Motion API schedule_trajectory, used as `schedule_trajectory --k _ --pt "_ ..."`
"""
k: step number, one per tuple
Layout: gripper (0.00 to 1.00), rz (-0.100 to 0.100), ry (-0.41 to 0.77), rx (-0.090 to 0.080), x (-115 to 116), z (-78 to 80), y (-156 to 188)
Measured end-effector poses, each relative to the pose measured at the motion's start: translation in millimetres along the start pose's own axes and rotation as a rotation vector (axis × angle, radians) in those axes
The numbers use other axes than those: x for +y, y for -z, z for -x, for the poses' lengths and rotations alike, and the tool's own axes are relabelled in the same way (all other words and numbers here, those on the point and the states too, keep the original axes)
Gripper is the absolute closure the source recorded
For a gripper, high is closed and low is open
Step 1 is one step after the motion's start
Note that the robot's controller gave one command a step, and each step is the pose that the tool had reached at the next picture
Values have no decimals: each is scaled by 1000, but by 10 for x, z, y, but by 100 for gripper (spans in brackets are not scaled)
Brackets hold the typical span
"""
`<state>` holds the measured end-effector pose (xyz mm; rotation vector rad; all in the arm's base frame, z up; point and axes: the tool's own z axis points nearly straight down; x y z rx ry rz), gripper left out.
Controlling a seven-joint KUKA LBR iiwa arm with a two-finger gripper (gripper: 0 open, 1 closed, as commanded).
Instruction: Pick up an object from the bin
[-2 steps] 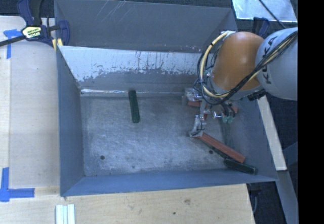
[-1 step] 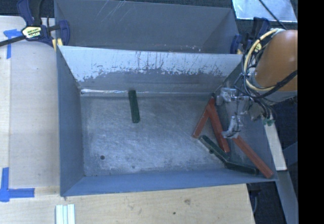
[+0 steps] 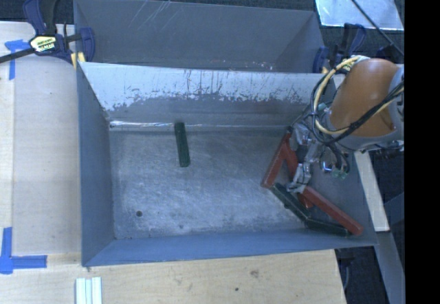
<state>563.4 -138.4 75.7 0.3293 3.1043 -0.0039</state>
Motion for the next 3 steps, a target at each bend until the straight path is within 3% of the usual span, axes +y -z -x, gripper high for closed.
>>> schedule_trajectory --k 1,2,3 --pt "0 -1 88 -1 452 -85 9" --pt "0 8 411 -17 -70 -380 31" --pt "0 12 438 11 51 131 -12"
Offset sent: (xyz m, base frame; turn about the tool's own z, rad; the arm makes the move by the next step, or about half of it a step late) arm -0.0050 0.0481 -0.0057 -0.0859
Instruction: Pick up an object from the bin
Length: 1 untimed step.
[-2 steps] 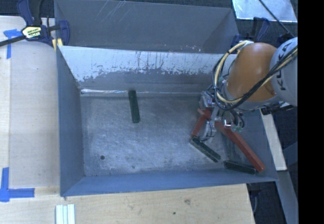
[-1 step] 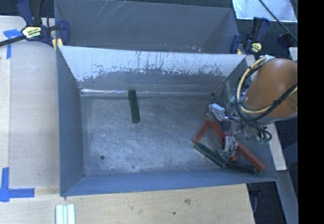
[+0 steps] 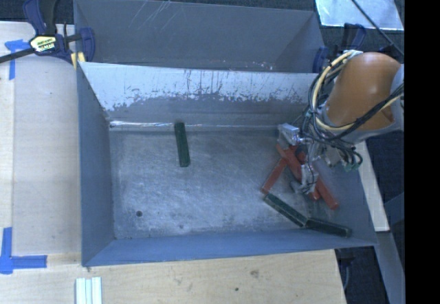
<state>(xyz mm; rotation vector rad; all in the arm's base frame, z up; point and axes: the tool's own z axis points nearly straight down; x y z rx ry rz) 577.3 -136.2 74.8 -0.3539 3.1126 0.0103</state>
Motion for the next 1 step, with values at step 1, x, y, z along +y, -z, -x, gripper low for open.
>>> schedule_trajectory --k 1 --pt "100 -3 4 -26 22 71 60"
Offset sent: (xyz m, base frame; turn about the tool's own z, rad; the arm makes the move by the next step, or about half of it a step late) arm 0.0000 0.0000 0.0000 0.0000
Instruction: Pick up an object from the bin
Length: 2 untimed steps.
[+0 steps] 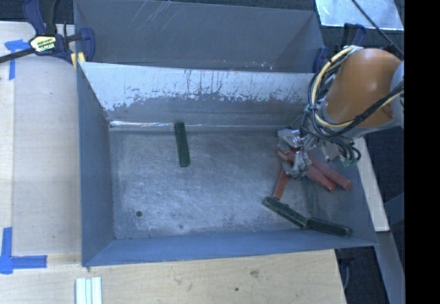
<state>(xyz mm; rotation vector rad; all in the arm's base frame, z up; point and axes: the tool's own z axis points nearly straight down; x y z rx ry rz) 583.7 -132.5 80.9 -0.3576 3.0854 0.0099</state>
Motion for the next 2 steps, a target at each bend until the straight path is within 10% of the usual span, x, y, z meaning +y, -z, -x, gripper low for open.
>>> schedule_trajectory --k 1,2 --pt "100 -8 39 25 -52 -85 845" --pt "100 0 1 40 299 -884 713"
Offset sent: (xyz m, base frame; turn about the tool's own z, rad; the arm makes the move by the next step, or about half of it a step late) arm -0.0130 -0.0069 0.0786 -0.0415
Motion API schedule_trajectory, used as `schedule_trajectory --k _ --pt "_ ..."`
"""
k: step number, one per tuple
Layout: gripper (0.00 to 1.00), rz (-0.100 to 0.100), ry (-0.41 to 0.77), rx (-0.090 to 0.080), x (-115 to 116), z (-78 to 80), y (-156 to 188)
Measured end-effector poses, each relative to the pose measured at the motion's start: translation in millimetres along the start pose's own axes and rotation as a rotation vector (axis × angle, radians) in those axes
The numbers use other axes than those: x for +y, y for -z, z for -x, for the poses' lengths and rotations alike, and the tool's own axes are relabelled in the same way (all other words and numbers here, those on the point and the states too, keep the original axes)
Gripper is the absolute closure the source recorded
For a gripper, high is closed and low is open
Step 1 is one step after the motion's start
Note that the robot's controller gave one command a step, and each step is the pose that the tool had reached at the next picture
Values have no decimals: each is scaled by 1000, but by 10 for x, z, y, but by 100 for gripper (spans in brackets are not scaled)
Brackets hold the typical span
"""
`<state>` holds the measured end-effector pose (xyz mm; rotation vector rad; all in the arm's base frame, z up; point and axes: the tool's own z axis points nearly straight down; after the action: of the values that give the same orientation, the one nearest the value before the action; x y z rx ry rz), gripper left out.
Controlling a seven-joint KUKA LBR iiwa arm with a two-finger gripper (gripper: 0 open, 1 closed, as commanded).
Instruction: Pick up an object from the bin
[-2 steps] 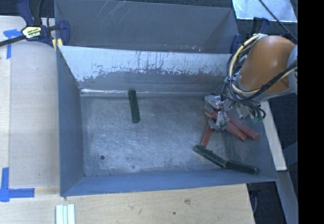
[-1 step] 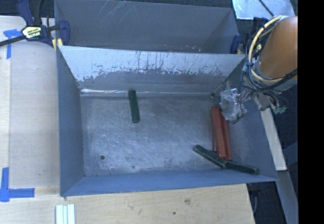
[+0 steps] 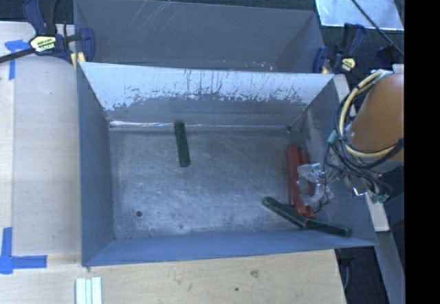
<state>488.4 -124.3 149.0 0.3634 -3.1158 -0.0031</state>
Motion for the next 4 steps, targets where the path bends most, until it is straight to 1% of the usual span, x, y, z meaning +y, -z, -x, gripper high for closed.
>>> schedule_trajectory --k 1,2,3,4 --pt "0 -3 0 -7 -15 34 9" --pt "0 0 57 -6 -156 20 -818" --pt "100 -2 61 -5 -160 26 -768" --pt "0 -1 59 -7 -157 28 -784"
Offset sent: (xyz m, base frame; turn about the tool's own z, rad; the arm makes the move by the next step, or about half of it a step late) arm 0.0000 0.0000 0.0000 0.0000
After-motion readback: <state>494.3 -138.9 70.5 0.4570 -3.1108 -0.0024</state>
